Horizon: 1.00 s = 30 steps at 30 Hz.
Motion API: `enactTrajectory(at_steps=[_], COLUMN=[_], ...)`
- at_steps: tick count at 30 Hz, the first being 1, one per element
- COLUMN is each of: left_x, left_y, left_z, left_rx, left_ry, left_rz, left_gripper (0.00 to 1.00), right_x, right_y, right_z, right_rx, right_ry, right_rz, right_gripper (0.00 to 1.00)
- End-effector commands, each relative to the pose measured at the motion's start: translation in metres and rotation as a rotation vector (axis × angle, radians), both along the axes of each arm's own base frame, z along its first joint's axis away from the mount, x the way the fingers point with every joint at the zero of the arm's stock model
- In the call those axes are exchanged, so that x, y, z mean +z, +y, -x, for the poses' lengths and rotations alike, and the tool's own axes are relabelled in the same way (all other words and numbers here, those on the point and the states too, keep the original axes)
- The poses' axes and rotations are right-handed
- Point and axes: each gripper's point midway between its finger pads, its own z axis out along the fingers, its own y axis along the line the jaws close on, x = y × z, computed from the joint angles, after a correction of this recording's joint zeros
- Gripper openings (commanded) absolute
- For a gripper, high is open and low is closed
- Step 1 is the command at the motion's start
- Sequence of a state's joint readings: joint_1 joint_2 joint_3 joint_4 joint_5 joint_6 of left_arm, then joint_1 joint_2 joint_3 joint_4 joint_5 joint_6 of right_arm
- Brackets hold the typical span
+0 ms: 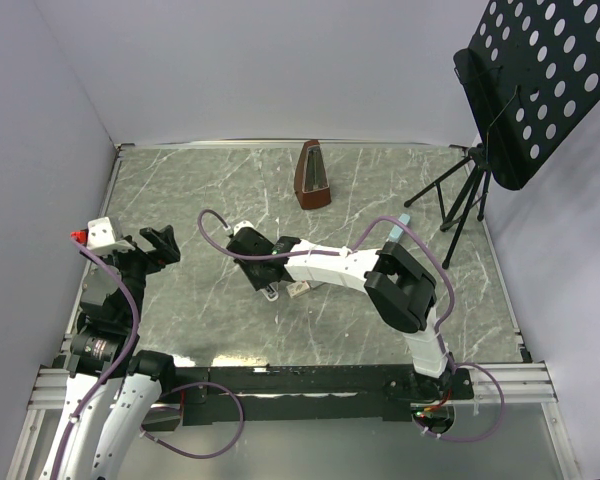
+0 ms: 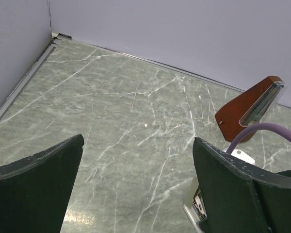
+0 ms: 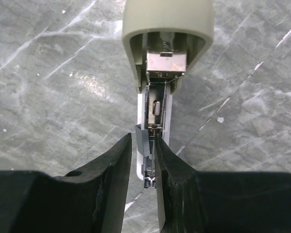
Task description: Load the staples into the stapler
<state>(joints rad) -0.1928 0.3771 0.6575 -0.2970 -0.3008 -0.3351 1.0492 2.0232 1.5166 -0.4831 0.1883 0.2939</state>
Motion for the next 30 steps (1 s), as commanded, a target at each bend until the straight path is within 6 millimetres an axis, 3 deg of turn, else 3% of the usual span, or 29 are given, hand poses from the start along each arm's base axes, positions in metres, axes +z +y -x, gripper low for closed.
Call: enactTrajectory(at_steps=[1,11,15,19,30], left_x=[0.008,0.013,0.019,0.029,0.036], left_y=[-0.001,0.011,0.041,0.057,0.060], left_z=[-0.003,0.004,0.021,0.039,0.049], left_rx=[-0.008,0.059,0.226,0.304,0.313], left_ry=[-0.032,-0.048,-0.093,-0.173,-0.228], left_rz=[0.003,0.025,0.069,0.120,0.141], left_gripper=[0.99,0.99,1.00,0.99,0.99], right_x=[0.019,0.020,0.017,0.014,0.005], right_y=[0.000,0.008,0.012,0.012,0.015], right_z=[-0.007,-0.002,-0.001,-0.002,-0.001], right_rx=[-0.002,0.053,0.068,0.072,0.120], right_ry=[-0.083,-0.213,-0.254,-0.300,-0.438], right_rz=[0.014,0.148,0.199,0.268,0.462], right_gripper=[0.33,0.37,0.38,0.38,0.39])
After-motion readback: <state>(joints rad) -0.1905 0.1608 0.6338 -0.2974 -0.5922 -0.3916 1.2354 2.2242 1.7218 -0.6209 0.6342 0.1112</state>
